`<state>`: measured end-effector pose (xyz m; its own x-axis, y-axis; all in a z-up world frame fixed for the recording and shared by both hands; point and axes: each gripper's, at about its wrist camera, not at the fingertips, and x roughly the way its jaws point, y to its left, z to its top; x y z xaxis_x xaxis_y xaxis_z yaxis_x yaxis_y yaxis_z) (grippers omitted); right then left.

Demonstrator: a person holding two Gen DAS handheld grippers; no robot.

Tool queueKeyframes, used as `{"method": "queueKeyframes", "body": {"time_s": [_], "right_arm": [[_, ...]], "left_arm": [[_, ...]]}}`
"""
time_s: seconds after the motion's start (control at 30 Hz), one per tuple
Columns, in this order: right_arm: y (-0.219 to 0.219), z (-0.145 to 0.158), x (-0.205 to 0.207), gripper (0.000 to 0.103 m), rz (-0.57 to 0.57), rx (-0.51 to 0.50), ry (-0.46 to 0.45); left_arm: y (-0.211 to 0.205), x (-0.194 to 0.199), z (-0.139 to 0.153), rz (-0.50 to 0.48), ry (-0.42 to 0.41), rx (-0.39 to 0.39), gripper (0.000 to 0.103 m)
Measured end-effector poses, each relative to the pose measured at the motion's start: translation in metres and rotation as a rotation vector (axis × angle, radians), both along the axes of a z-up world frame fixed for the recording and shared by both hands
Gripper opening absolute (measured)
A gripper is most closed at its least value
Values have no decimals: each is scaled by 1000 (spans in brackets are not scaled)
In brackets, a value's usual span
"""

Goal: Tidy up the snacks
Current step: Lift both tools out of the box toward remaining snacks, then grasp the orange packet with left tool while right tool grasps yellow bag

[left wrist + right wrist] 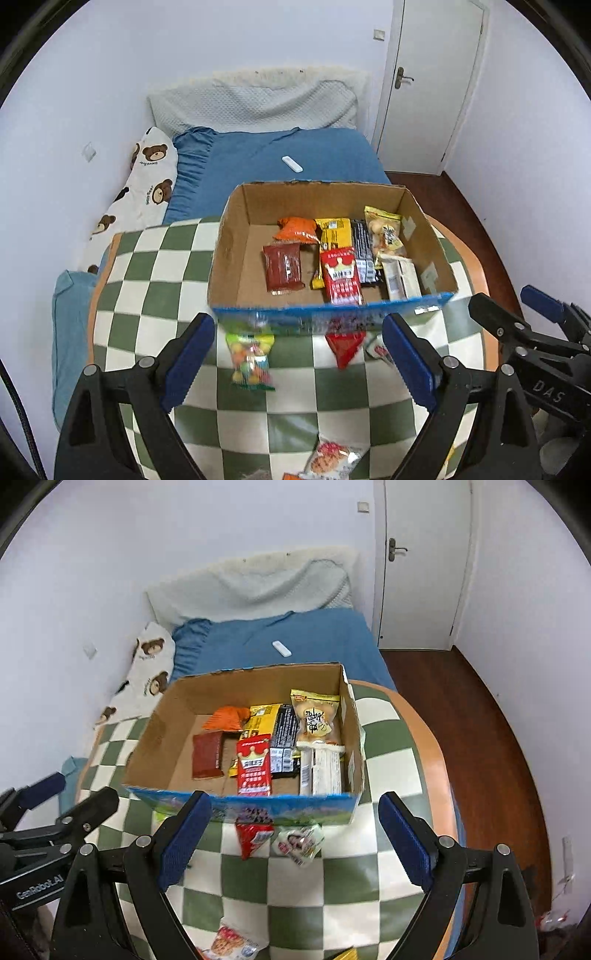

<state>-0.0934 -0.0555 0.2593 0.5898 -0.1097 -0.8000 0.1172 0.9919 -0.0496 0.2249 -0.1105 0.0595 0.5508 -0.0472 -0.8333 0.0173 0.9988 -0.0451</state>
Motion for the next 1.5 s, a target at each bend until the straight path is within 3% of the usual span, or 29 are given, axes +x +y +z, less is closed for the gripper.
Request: {"method": "queueKeyframes", "body": {"time_s": [0.13, 0.23, 0.3, 0.4, 0.5, 0.63, 0.73, 0.87, 0.93, 1.03, 1.17, 1.23, 1.4, 1.47, 1.5], "right_arm": [[-7, -15, -37, 94, -15, 72, 54], [-19, -44, -64, 94, -42, 148, 145], [-30, -70, -82, 94, -70, 188, 216], [-47, -109, -106, 94, -128, 229, 307], [-66, -147, -127, 94, -194, 316, 399], [-84, -175, -148, 94, -269, 368, 431], [-97, -190, -158, 84, -331, 409, 429], [-103, -199, -154, 83, -347, 375, 451], [-104, -207, -150, 83, -340, 397, 495], [-103, -203, -149, 83, -283, 428, 485], [-92, -193, -147, 87, -155, 320, 506], [-80, -192, -143, 90, -60, 202, 534], [-48, -215, -137, 90, 144, -86, 617], [-42, -225, -132, 89, 157, -134, 619], [-44, -229, -129, 86, 135, -109, 621]], "left_arm": [[2, -32, -20, -8, 50, -3, 93], [-1, -57, -61, -44, 187, 29, 93], [3, -73, -100, -47, 317, 3, 93], [14, -98, -163, -13, 551, -110, 93], [30, -123, -218, 87, 758, -307, 93], [36, -142, -267, 202, 919, -481, 91], [30, -143, -291, 257, 990, -566, 91], [24, -130, -302, 304, 973, -571, 91], [19, -119, -299, 292, 931, -529, 91], [5, -102, -287, 214, 843, -430, 91], [-20, -92, -271, 80, 745, -231, 91], [-34, -92, -267, 32, 719, -145, 91], [-58, -87, -277, -6, 720, -31, 91], [-63, -84, -283, -13, 728, -12, 91], [-67, -83, -284, -18, 725, 0, 91]]}}
